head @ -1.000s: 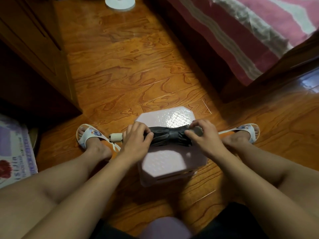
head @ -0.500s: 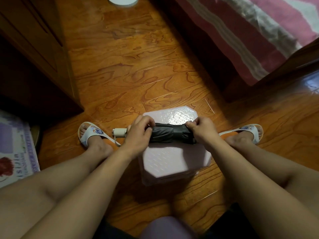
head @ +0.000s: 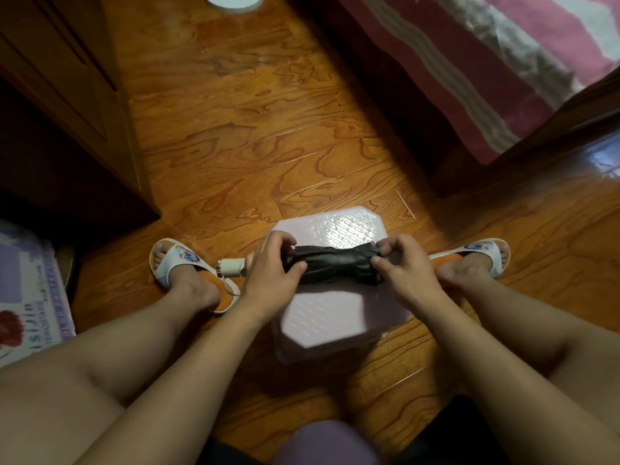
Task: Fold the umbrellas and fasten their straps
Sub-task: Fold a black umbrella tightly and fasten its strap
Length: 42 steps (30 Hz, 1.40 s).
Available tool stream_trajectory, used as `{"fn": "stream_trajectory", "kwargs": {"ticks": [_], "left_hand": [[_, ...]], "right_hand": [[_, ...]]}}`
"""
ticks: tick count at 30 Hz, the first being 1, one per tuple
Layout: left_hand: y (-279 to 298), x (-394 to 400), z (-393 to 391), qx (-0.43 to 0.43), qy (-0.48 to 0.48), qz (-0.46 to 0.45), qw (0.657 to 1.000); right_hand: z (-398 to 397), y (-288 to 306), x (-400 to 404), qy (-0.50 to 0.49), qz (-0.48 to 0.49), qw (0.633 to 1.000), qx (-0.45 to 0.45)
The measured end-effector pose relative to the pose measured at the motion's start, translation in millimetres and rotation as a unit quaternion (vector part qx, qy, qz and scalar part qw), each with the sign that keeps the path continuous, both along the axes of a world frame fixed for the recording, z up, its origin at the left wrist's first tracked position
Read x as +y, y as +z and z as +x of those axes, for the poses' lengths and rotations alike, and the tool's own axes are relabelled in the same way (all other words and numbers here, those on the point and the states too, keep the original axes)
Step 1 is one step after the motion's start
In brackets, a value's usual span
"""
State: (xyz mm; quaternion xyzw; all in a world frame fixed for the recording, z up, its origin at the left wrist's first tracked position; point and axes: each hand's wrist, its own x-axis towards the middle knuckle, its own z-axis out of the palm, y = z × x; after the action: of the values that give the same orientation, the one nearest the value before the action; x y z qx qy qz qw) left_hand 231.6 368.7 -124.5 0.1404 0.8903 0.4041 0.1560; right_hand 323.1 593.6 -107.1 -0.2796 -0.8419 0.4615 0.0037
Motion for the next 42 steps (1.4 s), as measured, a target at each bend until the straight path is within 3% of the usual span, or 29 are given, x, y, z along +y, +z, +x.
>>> {"fn": "stream_trajectory", "kwargs": {"ticks": [3,8,13,22,29,31,35,38,42], "left_hand": [[-1,-14,4,0.006,-0.052,0.02,0.998],[-7,-27,9,0.041,-0.059,0.074,0.995],[-3,-31,12,0.024,-0.074,0.032,0.996],[6,-7,8,0.026,-0.016,-0.073,0.997],[6,7,12,0.046,0.002,-0.136,0.99],[6,6,10,0.034,0.008,-0.116,0.993],[1,-18,6,0.012,-0.034,0.049,0.998],[-5,-31,9,0.071,-0.112,0.035,0.991],[-7,-30,12,0.096,-0.134,-0.011,0.986]], "right_hand": [[12,5,1,0.069,0.042,0.997,-0.011],[13,8,1,0.119,0.128,0.983,-0.052],[14,12,-2,0.099,0.128,0.985,-0.054],[6,12,-13,0.052,0.125,0.986,-0.094],[-7,6,-24,-0.092,0.062,0.988,-0.11],[-8,6,-20,-0.108,0.016,0.989,-0.104],[-2,5,-13,-0.048,0.005,0.995,-0.083],[1,5,-13,0.004,0.062,0.996,-0.066],[5,4,-10,0.006,0.037,0.998,-0.058]]}}
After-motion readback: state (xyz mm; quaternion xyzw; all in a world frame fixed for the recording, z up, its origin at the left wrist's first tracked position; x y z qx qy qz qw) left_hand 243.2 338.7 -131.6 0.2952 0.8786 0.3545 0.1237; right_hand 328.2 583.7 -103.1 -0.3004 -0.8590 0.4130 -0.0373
